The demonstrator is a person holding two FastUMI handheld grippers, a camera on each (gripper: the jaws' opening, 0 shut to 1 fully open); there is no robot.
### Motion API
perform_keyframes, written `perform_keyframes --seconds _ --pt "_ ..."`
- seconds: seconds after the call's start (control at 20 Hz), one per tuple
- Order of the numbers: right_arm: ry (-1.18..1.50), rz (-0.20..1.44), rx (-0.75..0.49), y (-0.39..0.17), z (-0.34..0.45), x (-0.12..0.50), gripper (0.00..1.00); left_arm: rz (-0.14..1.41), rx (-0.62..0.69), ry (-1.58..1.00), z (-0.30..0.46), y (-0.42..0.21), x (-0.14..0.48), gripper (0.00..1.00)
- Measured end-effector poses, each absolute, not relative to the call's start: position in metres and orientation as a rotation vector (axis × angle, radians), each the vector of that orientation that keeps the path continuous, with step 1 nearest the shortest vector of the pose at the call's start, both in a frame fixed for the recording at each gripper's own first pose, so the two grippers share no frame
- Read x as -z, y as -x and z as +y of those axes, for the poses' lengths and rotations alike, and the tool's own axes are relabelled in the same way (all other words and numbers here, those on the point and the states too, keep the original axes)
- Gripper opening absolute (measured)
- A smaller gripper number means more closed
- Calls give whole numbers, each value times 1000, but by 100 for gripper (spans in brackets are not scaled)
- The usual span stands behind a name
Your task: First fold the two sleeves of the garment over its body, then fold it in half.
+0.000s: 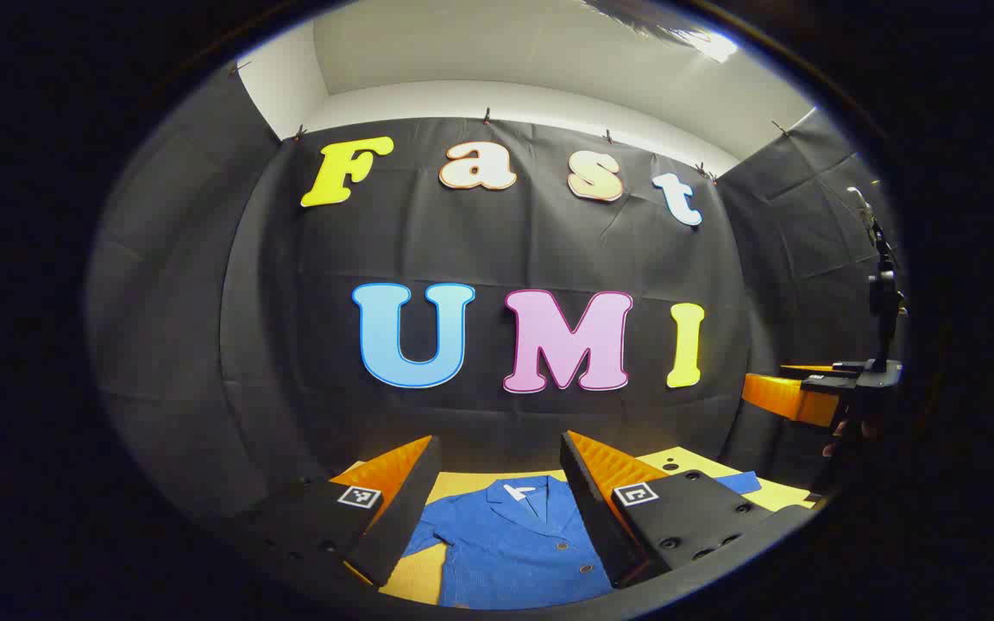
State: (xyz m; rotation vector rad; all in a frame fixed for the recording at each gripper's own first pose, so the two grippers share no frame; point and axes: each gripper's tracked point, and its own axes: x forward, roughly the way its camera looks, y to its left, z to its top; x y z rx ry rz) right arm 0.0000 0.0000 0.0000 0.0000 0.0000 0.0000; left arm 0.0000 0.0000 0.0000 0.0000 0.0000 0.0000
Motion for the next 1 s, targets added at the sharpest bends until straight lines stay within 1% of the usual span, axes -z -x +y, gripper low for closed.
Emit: perform_keyframes --seconds 1.0 --pt "15 22 -9 -4 9 5 96 -1 0 7 6 -1 5 80"
